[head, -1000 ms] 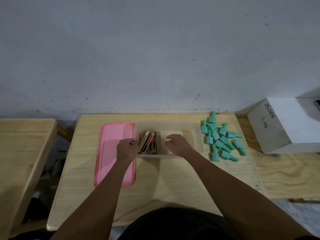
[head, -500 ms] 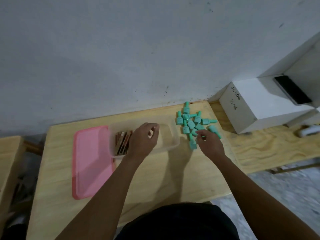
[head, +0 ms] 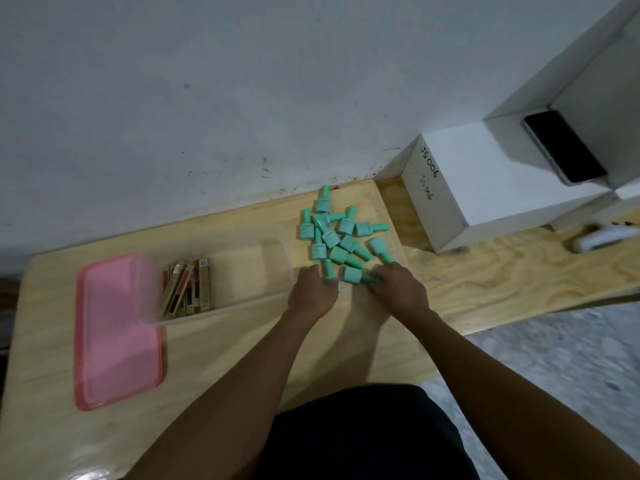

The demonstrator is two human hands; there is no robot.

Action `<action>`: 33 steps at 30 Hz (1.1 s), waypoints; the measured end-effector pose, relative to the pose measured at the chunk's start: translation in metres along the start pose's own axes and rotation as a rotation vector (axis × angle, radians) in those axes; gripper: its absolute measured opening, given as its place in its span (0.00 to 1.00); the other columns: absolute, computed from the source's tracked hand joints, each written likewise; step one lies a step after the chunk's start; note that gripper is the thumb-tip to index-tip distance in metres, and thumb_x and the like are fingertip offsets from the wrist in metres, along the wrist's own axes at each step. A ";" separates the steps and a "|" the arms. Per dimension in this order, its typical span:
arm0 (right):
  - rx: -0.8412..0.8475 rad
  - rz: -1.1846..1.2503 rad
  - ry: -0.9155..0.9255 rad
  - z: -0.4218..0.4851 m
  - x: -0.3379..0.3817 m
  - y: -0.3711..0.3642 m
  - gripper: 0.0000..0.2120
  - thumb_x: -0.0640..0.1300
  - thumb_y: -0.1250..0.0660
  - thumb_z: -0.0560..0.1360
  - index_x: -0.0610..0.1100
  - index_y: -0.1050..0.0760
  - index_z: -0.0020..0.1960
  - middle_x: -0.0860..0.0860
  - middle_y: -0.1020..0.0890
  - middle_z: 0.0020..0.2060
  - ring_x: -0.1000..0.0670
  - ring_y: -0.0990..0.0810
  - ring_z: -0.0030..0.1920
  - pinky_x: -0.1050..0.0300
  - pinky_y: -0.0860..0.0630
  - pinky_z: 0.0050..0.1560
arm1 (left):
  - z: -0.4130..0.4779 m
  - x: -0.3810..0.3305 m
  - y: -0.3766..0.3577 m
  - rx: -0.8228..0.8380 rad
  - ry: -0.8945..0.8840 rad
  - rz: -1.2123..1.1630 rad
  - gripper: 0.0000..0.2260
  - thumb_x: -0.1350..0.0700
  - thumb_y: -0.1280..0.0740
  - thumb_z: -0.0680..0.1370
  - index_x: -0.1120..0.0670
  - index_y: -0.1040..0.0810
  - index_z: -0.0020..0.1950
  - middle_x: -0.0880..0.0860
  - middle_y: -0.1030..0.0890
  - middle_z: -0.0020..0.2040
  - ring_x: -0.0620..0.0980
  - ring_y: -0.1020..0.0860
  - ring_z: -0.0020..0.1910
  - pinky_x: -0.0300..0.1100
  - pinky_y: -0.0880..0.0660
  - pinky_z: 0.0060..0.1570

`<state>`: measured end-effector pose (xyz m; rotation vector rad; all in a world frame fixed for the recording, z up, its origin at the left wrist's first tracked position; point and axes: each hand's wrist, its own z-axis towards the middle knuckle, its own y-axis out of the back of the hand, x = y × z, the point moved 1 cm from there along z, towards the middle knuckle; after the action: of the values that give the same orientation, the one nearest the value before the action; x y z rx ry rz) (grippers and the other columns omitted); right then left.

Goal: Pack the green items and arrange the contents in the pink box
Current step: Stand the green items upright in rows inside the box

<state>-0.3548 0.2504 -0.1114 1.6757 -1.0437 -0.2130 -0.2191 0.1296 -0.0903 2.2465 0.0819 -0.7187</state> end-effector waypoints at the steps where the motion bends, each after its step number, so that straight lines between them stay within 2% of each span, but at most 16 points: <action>1: 0.010 -0.011 0.017 0.001 -0.001 0.002 0.13 0.56 0.36 0.76 0.56 0.22 0.59 0.51 0.22 0.55 0.49 0.22 0.55 0.50 0.21 0.48 | 0.004 0.000 -0.003 -0.022 0.021 0.009 0.26 0.45 0.38 0.78 0.59 0.33 0.70 0.60 0.31 0.68 0.59 0.29 0.66 0.50 0.30 0.63; 8: 0.082 0.067 0.138 0.010 -0.014 0.009 0.17 0.57 0.37 0.78 0.53 0.23 0.64 0.51 0.22 0.59 0.50 0.23 0.57 0.52 0.24 0.51 | 0.020 -0.003 -0.012 -0.181 0.105 -0.037 0.17 0.44 0.33 0.74 0.54 0.21 0.57 0.56 0.25 0.57 0.58 0.23 0.56 0.49 0.25 0.52; 11: 0.103 0.161 0.174 0.011 -0.016 0.016 0.17 0.54 0.37 0.79 0.50 0.23 0.65 0.48 0.21 0.56 0.51 0.23 0.52 0.56 0.26 0.50 | 0.024 -0.006 -0.014 -0.217 0.117 -0.042 0.15 0.46 0.33 0.74 0.54 0.19 0.54 0.57 0.24 0.55 0.58 0.22 0.54 0.49 0.24 0.50; 15: 0.049 0.356 0.160 0.011 -0.014 0.026 0.14 0.51 0.36 0.79 0.44 0.20 0.58 0.49 0.18 0.50 0.54 0.24 0.46 0.60 0.29 0.45 | 0.027 -0.011 -0.013 -0.181 0.123 -0.023 0.14 0.50 0.34 0.73 0.55 0.19 0.54 0.57 0.22 0.55 0.59 0.22 0.53 0.48 0.24 0.48; 18: 0.051 0.445 0.111 0.011 -0.011 0.032 0.14 0.53 0.37 0.79 0.43 0.20 0.50 0.50 0.18 0.42 0.52 0.22 0.41 0.55 0.27 0.40 | 0.026 -0.010 -0.010 -0.158 0.102 -0.078 0.09 0.53 0.34 0.72 0.57 0.19 0.47 0.58 0.18 0.48 0.59 0.20 0.48 0.47 0.25 0.41; 21: 0.055 0.496 0.106 0.011 -0.010 0.036 0.17 0.56 0.38 0.79 0.43 0.20 0.47 0.48 0.17 0.40 0.47 0.19 0.42 0.46 0.23 0.42 | 0.023 -0.009 -0.006 -0.119 0.071 -0.221 0.11 0.54 0.32 0.74 0.59 0.20 0.53 0.57 0.18 0.52 0.56 0.20 0.50 0.47 0.23 0.47; 25: 0.051 0.701 0.065 0.011 -0.005 0.039 0.19 0.56 0.37 0.78 0.40 0.20 0.47 0.48 0.15 0.42 0.49 0.17 0.45 0.44 0.20 0.47 | 0.009 -0.013 0.005 -0.045 0.051 -0.463 0.11 0.56 0.31 0.76 0.59 0.21 0.56 0.55 0.19 0.54 0.52 0.21 0.50 0.47 0.22 0.52; 27: 0.072 0.871 0.011 0.009 0.000 0.041 0.18 0.53 0.35 0.79 0.37 0.20 0.49 0.48 0.15 0.43 0.53 0.15 0.44 0.49 0.17 0.45 | 0.000 -0.013 0.016 -0.026 0.042 -0.546 0.08 0.57 0.31 0.76 0.57 0.21 0.53 0.54 0.19 0.52 0.51 0.21 0.48 0.46 0.20 0.46; 29: 0.081 0.979 -0.001 0.007 0.007 0.043 0.15 0.49 0.35 0.79 0.37 0.20 0.49 0.46 0.14 0.43 0.54 0.14 0.43 0.57 0.18 0.41 | -0.008 -0.013 0.029 -0.036 0.023 -0.615 0.08 0.58 0.30 0.75 0.58 0.21 0.53 0.54 0.18 0.50 0.49 0.21 0.43 0.40 0.23 0.38; 33: 0.063 1.037 0.059 0.005 0.027 0.049 0.08 0.46 0.33 0.78 0.42 0.18 0.46 0.44 0.14 0.44 0.50 0.15 0.44 0.58 0.17 0.45 | -0.021 -0.008 0.063 -0.125 -0.032 -0.697 0.07 0.60 0.28 0.73 0.59 0.21 0.50 0.52 0.18 0.43 0.46 0.22 0.38 0.35 0.24 0.35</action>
<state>-0.3675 0.2263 -0.0618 0.9972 -1.7329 0.5435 -0.1987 0.1008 -0.0330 2.0722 0.9001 -1.0684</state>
